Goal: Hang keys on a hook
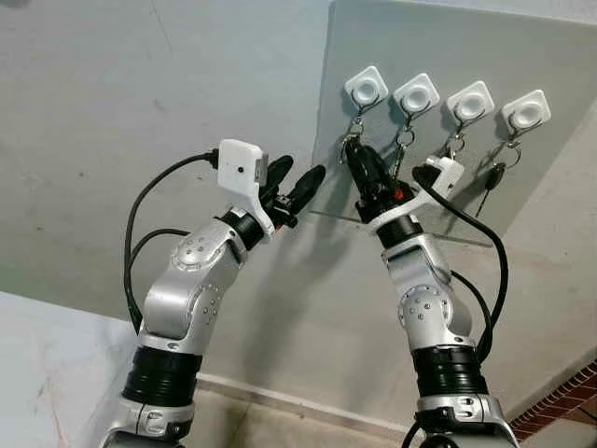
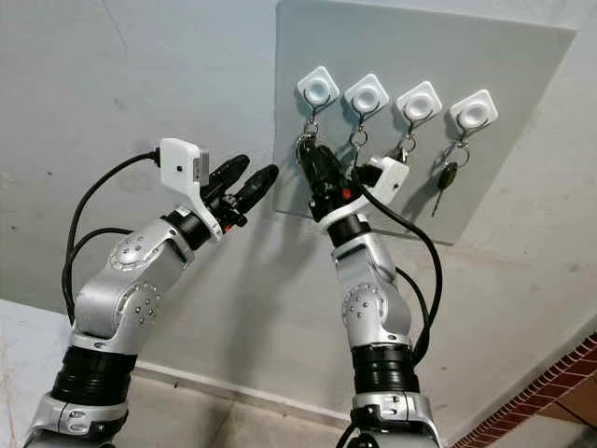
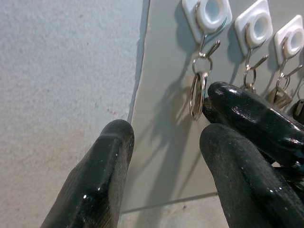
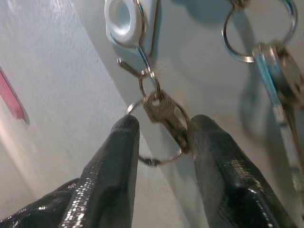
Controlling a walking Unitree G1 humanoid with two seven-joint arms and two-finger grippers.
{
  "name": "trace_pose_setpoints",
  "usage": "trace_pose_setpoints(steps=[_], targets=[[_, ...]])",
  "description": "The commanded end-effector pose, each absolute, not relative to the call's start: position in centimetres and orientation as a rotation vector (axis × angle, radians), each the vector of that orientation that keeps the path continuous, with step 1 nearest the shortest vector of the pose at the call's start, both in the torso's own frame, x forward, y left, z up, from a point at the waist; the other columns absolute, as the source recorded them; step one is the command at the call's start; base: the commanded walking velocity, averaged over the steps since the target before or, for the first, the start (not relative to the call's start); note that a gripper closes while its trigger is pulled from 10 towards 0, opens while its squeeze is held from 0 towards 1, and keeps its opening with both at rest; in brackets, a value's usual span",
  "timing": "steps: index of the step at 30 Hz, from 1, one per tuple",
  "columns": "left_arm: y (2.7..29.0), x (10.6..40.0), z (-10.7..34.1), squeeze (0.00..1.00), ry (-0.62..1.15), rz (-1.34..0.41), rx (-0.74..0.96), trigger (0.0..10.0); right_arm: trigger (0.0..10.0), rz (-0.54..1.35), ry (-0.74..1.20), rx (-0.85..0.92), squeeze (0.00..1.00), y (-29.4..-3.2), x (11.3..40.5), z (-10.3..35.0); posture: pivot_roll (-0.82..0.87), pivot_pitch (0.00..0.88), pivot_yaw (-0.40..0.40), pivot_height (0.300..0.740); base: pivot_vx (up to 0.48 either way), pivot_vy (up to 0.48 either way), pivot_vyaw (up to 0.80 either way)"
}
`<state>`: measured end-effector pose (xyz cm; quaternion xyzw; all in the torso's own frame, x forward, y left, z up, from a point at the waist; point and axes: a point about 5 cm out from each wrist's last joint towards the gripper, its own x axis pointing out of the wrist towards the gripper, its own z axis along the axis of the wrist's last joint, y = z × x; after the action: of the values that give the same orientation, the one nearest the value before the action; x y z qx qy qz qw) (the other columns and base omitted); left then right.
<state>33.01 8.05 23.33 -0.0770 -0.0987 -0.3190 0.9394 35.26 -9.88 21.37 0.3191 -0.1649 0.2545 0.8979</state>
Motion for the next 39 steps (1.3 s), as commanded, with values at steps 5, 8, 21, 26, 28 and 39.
trace_pose_setpoints(steps=[5, 8, 21, 26, 28, 39], targets=[[8.2, 32.6, 22.8, 0.00, -0.204, -0.623, -0.143, 10.0, 10.0, 0.532, -0.372, 0.589, 1.00, -10.2, 34.4, 21.3, 0.05, 0.000, -0.043, 0.740, 0.000, 0.000, 0.00], [8.4, 32.5, 22.5, 0.00, -0.200, -0.603, -0.142, 10.0, 10.0, 0.532, -0.371, 0.536, 1.00, -10.2, 34.0, 20.9, 0.05, 0.000, -0.044, 0.740, 0.000, 0.000, 0.00], [10.2, 32.4, 18.7, 0.00, -0.097, -0.411, -0.187, 10.0, 10.0, 0.392, -0.292, 0.395, 1.00, -12.4, 31.7, 17.0, 0.04, 0.000, -0.039, 0.740, 0.000, 0.000, 0.00], [11.0, 32.3, 17.5, 0.00, -0.067, -0.361, -0.187, 10.0, 10.0, 0.344, -0.271, 0.380, 1.00, -13.1, 31.0, 16.1, 0.03, 0.000, -0.032, 0.740, 0.000, 0.000, 0.00], [11.4, 32.2, 17.0, 0.00, -0.059, -0.341, -0.190, 10.0, 10.0, 0.322, -0.261, 0.371, 1.00, -13.5, 30.6, 15.7, 0.03, 0.000, -0.032, 0.740, 0.000, 0.000, 0.00], [12.7, 32.2, 14.6, 0.00, -0.010, -0.268, -0.237, 10.0, 10.0, 0.163, -0.200, 0.325, 1.00, -15.3, 28.5, 13.4, -0.01, 0.000, -0.014, 0.740, 0.000, 0.000, 0.00]])
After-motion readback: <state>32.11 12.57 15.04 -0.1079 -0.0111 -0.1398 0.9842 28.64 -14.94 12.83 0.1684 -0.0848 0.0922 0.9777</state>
